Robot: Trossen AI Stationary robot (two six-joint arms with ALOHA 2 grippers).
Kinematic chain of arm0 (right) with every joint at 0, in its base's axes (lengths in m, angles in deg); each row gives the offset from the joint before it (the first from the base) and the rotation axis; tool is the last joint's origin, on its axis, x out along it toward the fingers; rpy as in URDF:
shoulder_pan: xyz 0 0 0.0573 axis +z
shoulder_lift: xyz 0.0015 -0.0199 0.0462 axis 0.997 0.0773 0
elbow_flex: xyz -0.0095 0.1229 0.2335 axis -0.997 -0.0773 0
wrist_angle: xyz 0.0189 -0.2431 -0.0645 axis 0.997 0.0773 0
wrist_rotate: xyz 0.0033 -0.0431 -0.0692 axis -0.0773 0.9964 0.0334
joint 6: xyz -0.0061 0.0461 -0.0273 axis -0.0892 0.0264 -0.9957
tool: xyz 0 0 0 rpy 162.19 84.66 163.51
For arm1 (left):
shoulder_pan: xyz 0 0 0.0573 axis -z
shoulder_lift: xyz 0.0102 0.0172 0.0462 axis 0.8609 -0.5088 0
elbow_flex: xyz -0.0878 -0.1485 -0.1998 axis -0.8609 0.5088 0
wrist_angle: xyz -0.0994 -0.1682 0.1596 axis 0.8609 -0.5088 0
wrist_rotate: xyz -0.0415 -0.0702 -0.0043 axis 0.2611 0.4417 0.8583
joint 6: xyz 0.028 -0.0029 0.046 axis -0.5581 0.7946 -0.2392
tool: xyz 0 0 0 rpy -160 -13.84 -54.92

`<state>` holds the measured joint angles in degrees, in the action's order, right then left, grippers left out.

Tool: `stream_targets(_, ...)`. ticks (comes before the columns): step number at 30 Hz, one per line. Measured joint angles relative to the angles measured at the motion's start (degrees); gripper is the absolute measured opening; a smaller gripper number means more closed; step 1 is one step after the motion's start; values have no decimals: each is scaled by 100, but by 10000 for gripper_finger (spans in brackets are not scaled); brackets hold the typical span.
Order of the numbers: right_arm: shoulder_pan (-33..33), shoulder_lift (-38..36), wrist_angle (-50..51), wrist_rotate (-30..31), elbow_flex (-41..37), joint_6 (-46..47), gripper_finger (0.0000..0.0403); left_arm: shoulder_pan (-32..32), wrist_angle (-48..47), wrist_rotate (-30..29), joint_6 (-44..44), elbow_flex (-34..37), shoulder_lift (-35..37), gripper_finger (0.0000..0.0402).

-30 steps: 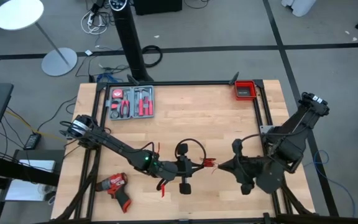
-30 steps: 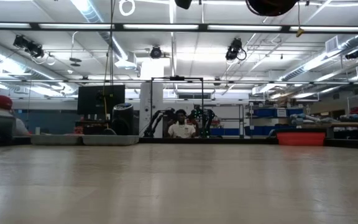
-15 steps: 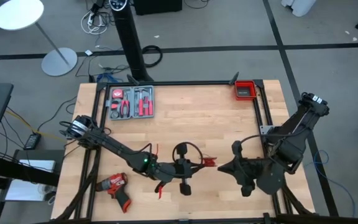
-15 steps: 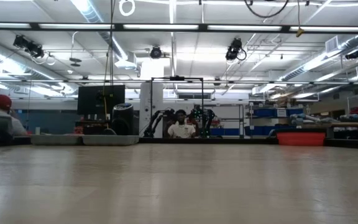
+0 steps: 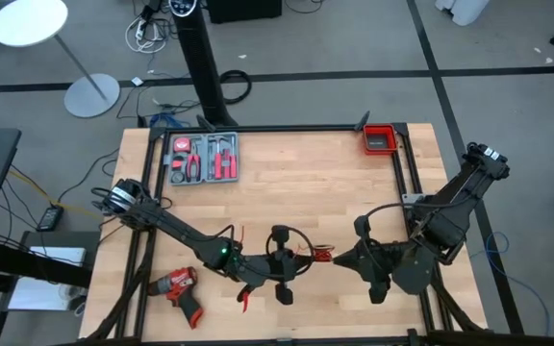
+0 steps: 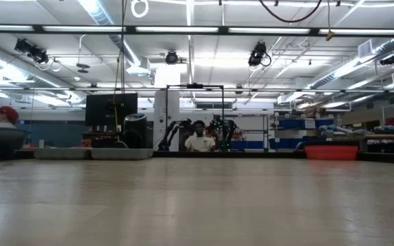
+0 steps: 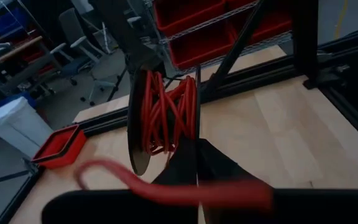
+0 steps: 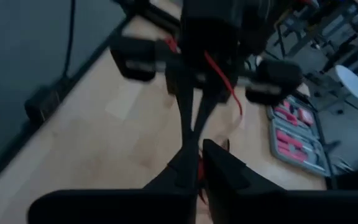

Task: Coil cords
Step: Coil the red wire on the black spool

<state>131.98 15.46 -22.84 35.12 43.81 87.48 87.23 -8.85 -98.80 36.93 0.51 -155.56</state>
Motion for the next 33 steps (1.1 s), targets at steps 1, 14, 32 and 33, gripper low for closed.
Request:
stream_targets(1, -16, 0, -125, -58, 0, -22, 23, 0, 1, -2, 0, 0, 0, 0)
stream_targets(14, -1149, 175, -551, -1383, 31, -634, 110, 4, 9, 2, -16, 0, 0, 0)
stream_targets(32, -1859, 425, -940, -2486, 124, -1094, 117, -2, 25, 83, 71, 0, 0, 0)
stream_targets(33, -1866, 498, -930, -2522, 183, -1117, 117, -2, 32, 83, 71, 0, 0, 0)
